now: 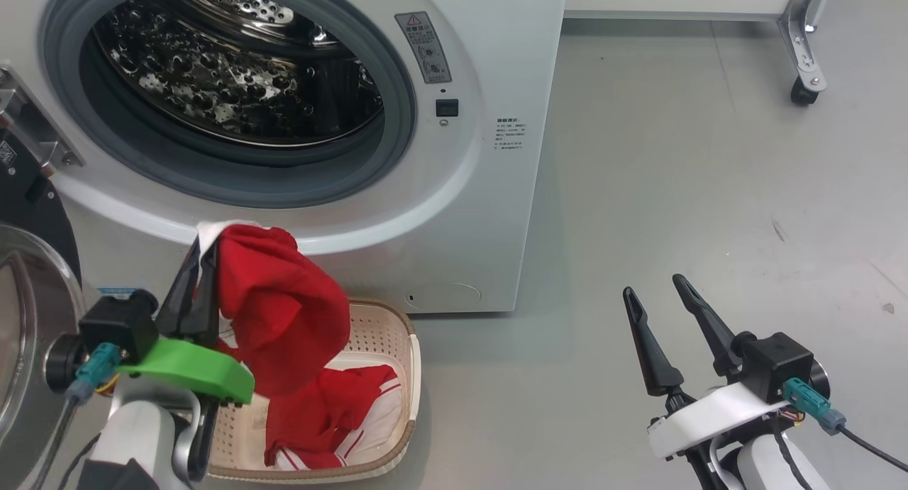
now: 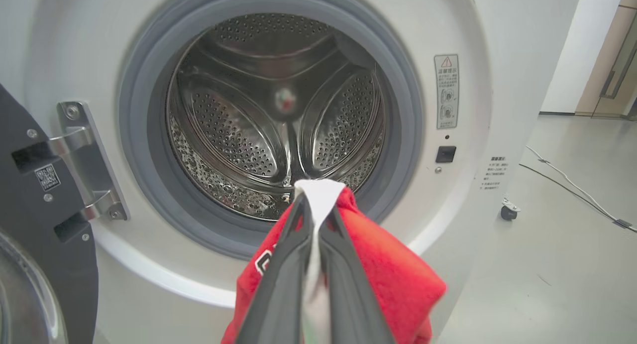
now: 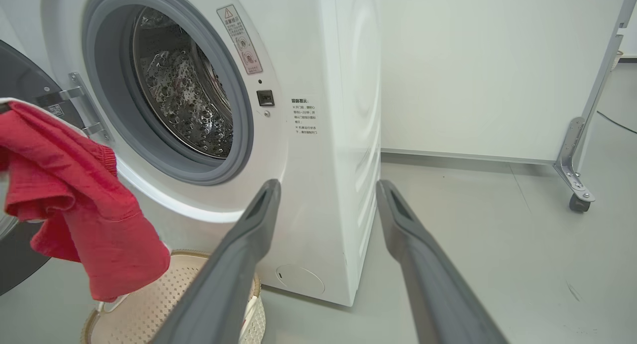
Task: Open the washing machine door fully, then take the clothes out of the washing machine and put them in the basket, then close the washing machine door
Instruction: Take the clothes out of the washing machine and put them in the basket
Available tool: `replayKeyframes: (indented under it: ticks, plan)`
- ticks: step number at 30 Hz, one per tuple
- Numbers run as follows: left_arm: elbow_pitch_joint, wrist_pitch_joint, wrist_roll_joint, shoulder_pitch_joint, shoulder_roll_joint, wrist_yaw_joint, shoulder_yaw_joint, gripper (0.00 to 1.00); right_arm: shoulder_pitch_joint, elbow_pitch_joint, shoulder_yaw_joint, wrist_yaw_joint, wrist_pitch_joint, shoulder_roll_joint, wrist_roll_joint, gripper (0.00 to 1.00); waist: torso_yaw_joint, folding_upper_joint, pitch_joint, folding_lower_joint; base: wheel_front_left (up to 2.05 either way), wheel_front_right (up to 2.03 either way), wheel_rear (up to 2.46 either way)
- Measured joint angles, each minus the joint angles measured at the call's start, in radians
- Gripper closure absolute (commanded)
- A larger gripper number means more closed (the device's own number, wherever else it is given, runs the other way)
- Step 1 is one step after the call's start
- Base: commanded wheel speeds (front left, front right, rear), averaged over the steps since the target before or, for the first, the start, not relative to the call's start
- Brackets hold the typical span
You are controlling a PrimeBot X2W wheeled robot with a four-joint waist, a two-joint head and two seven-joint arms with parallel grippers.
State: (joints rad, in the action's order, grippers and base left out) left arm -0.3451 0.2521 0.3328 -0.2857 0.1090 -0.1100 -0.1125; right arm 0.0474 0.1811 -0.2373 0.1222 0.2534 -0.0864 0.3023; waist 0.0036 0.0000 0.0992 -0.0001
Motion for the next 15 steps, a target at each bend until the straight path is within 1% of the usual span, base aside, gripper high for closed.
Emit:
replayKeyframes:
  ticks: [6, 15]
  plan:
    - [-0.041, 0.0, 0.002, 0.048, -0.003, 0.0, -0.011, 1.0, 0.0, -0.006, -0.009, 0.0, 0.0, 0.001, -0.004, 0.0, -0.01, 0.0, 0.035, 0.0, 0.0, 0.0, 0.0]
    - [-0.073, -0.006, 0.0, 0.047, -0.002, 0.001, -0.018, 1.0, 0.014, -0.027, -0.016, 0.0, 0.0, -0.005, -0.009, 0.0, -0.029, 0.0, 0.107, 0.0, 0.0, 0.0, 0.0]
